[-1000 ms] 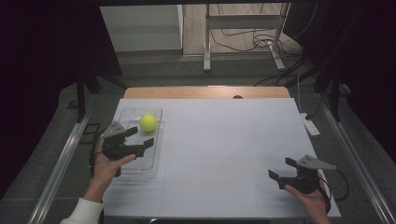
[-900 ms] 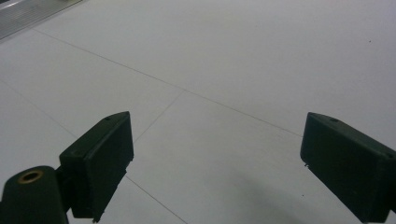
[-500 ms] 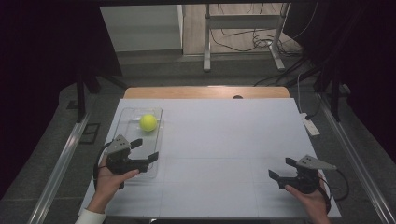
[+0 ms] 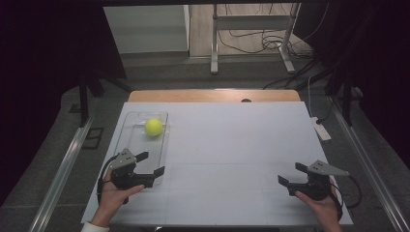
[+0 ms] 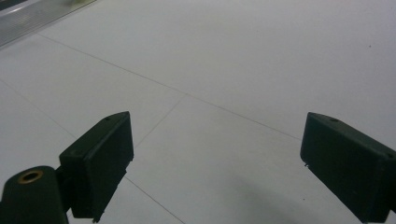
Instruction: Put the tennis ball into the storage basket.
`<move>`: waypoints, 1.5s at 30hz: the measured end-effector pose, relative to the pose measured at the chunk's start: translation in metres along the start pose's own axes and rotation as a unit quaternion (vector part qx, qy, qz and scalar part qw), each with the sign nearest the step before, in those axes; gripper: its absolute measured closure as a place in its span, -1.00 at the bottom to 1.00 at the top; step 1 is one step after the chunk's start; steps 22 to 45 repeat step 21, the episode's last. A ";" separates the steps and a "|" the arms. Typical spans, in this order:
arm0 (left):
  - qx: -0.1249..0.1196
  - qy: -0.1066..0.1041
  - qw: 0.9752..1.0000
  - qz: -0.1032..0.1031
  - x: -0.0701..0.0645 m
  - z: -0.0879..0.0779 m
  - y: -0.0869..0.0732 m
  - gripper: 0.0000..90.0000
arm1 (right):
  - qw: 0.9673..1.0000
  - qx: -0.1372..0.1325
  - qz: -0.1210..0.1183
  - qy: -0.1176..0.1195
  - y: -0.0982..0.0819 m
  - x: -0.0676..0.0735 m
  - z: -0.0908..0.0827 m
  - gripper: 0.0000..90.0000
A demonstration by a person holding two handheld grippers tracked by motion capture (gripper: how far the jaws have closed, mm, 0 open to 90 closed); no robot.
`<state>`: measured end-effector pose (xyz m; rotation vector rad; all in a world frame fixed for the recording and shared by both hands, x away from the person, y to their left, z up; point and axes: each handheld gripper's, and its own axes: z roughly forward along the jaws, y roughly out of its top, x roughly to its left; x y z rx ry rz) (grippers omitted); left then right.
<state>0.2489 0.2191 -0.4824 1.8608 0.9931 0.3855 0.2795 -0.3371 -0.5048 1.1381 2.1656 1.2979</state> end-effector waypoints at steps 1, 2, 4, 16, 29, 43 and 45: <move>0.001 0.000 1.000 -0.001 0.000 0.001 -0.001 -0.67 | 1.000 0.000 -0.001 0.000 0.000 0.000 0.000 -0.78; 0.003 -0.001 1.000 -0.001 0.000 0.001 -0.001 -0.67 | 1.000 -0.001 -0.001 0.000 0.000 0.000 0.000 -0.78; 0.006 -0.002 1.000 -0.001 0.000 0.003 -0.002 -0.67 | 1.000 0.001 0.000 0.000 0.000 0.000 0.001 -0.78; 0.010 -0.004 1.000 0.002 0.000 0.005 -0.003 -0.68 | 1.000 -0.003 -0.003 -0.001 0.000 0.000 0.000 -0.77; 0.010 -0.002 1.000 -0.001 0.000 0.004 -0.003 -0.68 | 1.000 -0.004 -0.002 -0.002 0.000 -0.001 0.001 -0.76; 0.010 -0.002 1.000 -0.001 0.000 0.004 -0.003 -0.68 | 1.000 -0.004 -0.002 -0.002 0.000 -0.001 0.001 -0.76; 0.010 -0.002 1.000 -0.001 0.000 0.004 -0.003 -0.68 | 1.000 -0.004 -0.002 -0.002 0.000 -0.001 0.001 -0.76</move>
